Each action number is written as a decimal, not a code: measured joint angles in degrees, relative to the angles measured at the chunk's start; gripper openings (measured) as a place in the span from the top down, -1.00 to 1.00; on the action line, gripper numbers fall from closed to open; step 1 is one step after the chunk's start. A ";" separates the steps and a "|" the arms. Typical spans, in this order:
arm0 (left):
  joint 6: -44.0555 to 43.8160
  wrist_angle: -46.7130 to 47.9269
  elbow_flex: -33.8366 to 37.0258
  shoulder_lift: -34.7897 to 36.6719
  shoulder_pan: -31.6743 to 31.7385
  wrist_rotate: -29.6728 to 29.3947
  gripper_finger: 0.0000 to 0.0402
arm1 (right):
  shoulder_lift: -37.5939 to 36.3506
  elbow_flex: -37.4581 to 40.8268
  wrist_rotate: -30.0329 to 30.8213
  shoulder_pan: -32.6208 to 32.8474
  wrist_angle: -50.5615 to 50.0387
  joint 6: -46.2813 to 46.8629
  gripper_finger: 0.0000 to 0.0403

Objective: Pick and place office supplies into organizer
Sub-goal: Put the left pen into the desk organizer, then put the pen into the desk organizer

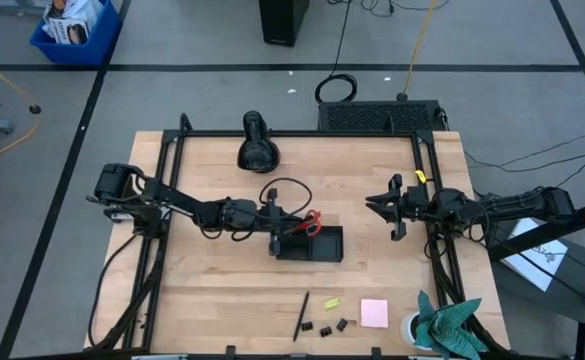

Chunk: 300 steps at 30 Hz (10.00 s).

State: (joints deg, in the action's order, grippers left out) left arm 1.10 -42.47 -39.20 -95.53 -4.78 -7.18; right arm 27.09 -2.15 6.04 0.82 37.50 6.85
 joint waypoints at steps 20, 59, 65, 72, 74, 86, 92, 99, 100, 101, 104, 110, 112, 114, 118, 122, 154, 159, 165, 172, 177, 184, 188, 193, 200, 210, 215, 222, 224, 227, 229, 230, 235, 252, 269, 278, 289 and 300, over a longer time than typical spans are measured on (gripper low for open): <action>-4.84 -1.17 0.00 0.00 -1.50 -2.42 0.85 | -0.02 0.00 0.07 0.00 3.08 -0.07 0.68; -8.25 3.49 -1.73 -0.30 -3.99 -5.96 0.33 | 0.00 0.00 -0.09 0.01 4.33 -0.48 0.68; -10.38 32.56 -15.37 0.45 -10.63 -11.43 0.44 | 0.00 0.00 -0.09 0.00 4.31 -0.50 0.68; -17.45 44.21 -28.42 -9.49 -19.96 -10.93 0.72 | 0.08 0.00 -0.09 0.00 4.07 -1.11 0.68; -19.68 45.11 -30.32 -13.27 -22.16 -12.14 0.84 | 0.26 0.00 -0.04 0.00 3.79 -1.09 0.68; -39.10 53.89 -46.89 -26.54 -26.69 -12.21 0.98 | 0.87 0.00 -0.13 0.02 4.05 0.06 0.68; -40.10 59.13 -52.48 -30.95 -28.11 -11.81 0.96 | 1.00 0.00 -0.13 0.04 4.28 1.21 0.68; -45.76 62.19 -52.00 -33.83 -28.17 -13.84 0.95 | 0.97 0.00 -0.13 0.04 3.86 1.08 0.68; -45.96 62.23 -52.01 -34.22 -28.21 -13.90 0.95 | 1.00 0.00 -0.13 0.04 3.82 1.07 0.68; -46.35 62.27 -52.05 -34.52 -28.25 -13.66 0.95 | 1.03 0.00 -0.11 0.04 3.85 1.09 0.68; -47.45 63.59 -52.16 -34.80 -28.20 -13.30 0.98 | 1.13 0.00 -0.11 0.04 3.93 1.07 0.68; -49.60 68.86 -52.36 -34.98 -29.28 -12.12 0.94 | 1.20 0.00 -0.11 0.04 3.89 1.07 0.68; -49.82 71.05 -52.37 -34.97 -29.88 -11.91 0.95 | 1.20 0.00 -0.11 0.04 4.00 1.05 0.68; -50.45 73.37 -52.35 -34.99 -30.49 -11.76 0.98 | 1.20 0.00 -0.11 0.04 4.13 1.05 0.68; -51.85 75.54 -52.29 -34.97 -31.38 -11.48 0.96 | 1.20 0.00 -0.11 0.04 4.28 1.32 0.68; -52.42 77.12 -52.26 -34.94 -32.03 -11.34 0.93 | 1.20 0.00 -0.11 0.04 4.26 1.38 0.68; -63.28 81.88 -52.19 -34.50 -38.62 -10.13 0.92 | 1.22 0.00 0.11 0.02 3.85 0.00 0.68; -65.76 84.78 -52.30 -34.18 -38.91 -8.09 0.92 | 1.22 0.00 0.13 0.02 3.85 0.00 0.68; -66.31 86.64 -52.33 -34.10 -39.54 -7.78 0.92 | 1.22 0.00 0.13 0.02 3.85 0.00 0.68; -57.15 83.72 -51.86 -32.89 -39.30 -13.47 0.92 | 1.22 0.00 0.13 0.02 3.85 -0.02 0.68; -52.61 81.04 -51.43 -29.89 -36.94 -17.75 0.92 | 1.22 0.00 0.15 0.02 3.88 0.00 0.68; -65.00 88.14 -55.69 -24.87 -33.25 -16.70 0.98 | 1.36 0.00 0.17 0.02 4.26 0.00 0.68; -75.14 103.30 -62.41 -24.85 -32.43 -11.10 0.99 | 1.40 0.00 1.12 0.02 4.23 -0.54 0.68; -85.85 111.44 -64.13 -25.29 -31.46 -2.41 0.99 | 1.68 0.00 1.68 0.00 3.37 -0.68 0.68; -87.58 103.64 -59.08 -25.20 -29.44 2.92 0.73 | 1.77 0.00 1.49 0.00 3.37 -0.54 0.68; -88.06 100.12 -51.04 -25.14 -27.36 3.48 -0.04 | 1.77 0.00 1.44 0.00 3.32 1.30 0.68; -87.14 88.87 -44.84 -24.66 -27.02 3.74 -0.21 | 1.81 0.00 1.44 0.00 1.53 1.46 0.68; -87.08 79.05 -37.95 -24.04 -27.36 3.68 -0.14 | 1.90 0.00 1.38 0.02 -1.08 1.82 0.68; -86.44 79.02 -37.34 -24.02 -27.66 3.48 -0.01 | 1.90 0.00 1.36 0.02 -1.53 3.01 0.68; -84.61 79.71 -37.13 -24.02 -27.94 3.18 0.25 | 1.92 0.00 1.36 0.02 -2.67 3.39 0.68; -82.50 80.59 -37.22 -24.02 -27.99 3.16 0.44 | 1.90 0.00 1.38 0.02 -3.61 3.07 0.68; -81.46 81.28 -37.39 -24.02 -28.06 3.16 0.54 | 1.92 0.00 1.38 0.02 -3.77 3.00 0.68; -80.19 84.38 -37.65 -24.02 -28.68 2.63 0.92 | 1.90 0.00 1.38 0.02 -3.24 2.99 0.68; -48.56 80.43 -35.34 -7.98 -29.20 -40.99 0.93 | 1.92 0.00 1.40 0.02 -2.06 2.54 0.68; 12.96 -6.35 -4.62 4.68 -12.31 -12.94 0.90 | 1.99 0.00 1.40 0.02 -0.02 1.29 0.68; 6.25 -15.10 0.56 0.71 -4.41 -3.09 0.96 | 1.99 0.00 1.42 0.02 -0.02 0.83 0.68; 4.07 -14.71 0.59 -5.76 -1.89 -2.22 0.96 | 1.99 0.01 1.42 0.02 3.02 -0.22 0.68; 1.30 -16.13 3.65 -5.70 -3.46 -3.65 0.96 | 2.10 0.00 1.42 0.02 1.65 -0.22 0.68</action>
State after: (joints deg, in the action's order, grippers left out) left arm 2.41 -58.61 -35.55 -101.23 -8.23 -10.83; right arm 29.19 -2.15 7.46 0.84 39.14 6.63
